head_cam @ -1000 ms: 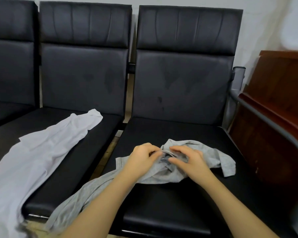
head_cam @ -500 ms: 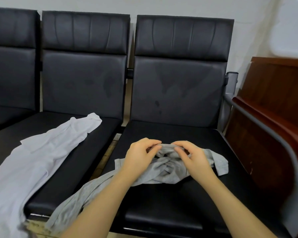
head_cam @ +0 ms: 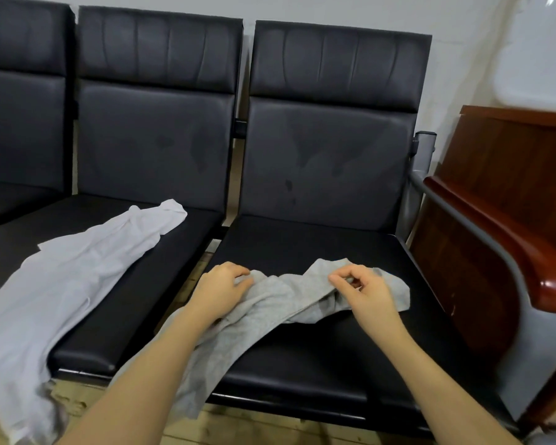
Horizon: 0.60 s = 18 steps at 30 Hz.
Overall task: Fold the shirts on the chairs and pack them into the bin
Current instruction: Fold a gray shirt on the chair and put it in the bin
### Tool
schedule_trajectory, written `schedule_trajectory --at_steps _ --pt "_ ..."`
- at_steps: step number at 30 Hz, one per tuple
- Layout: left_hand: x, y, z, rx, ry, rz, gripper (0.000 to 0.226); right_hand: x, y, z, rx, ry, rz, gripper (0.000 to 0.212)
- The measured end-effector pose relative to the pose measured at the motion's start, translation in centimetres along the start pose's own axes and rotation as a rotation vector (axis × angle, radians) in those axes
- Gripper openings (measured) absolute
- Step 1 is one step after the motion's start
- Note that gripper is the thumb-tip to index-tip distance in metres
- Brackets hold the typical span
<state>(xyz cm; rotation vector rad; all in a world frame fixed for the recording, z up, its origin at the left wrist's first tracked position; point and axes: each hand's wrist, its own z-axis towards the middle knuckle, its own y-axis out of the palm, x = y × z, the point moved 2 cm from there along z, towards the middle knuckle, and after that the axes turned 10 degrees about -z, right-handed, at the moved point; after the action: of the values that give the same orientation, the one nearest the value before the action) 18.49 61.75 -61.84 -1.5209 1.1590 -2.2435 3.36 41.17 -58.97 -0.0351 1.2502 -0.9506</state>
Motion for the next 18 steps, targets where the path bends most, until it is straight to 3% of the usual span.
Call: schedule_trajectory --at_steps 7,10,15,18 --pt "-3.0 -0.2 0.1 0.051 -0.094 0.030 0.041 1.1 2.8 -0.6 -0.087 -0.138 -0.457 0.023" --pt "-3.4 0.0 0.3 0.067 -0.111 0.062 0.037 0.9 3.4 -0.6 -0.077 -0.106 -0.428 0.038" --pt "-3.3 -0.4 0.1 0.135 -0.113 0.003 0.027 -0.1 3.1 -0.4 -0.051 -0.095 -0.254 0.041" --pt "-2.2 -1.5 -0.4 0.219 0.018 -0.228 0.030 -0.6 3.2 0.0 -0.012 -0.109 -0.175 0.041"
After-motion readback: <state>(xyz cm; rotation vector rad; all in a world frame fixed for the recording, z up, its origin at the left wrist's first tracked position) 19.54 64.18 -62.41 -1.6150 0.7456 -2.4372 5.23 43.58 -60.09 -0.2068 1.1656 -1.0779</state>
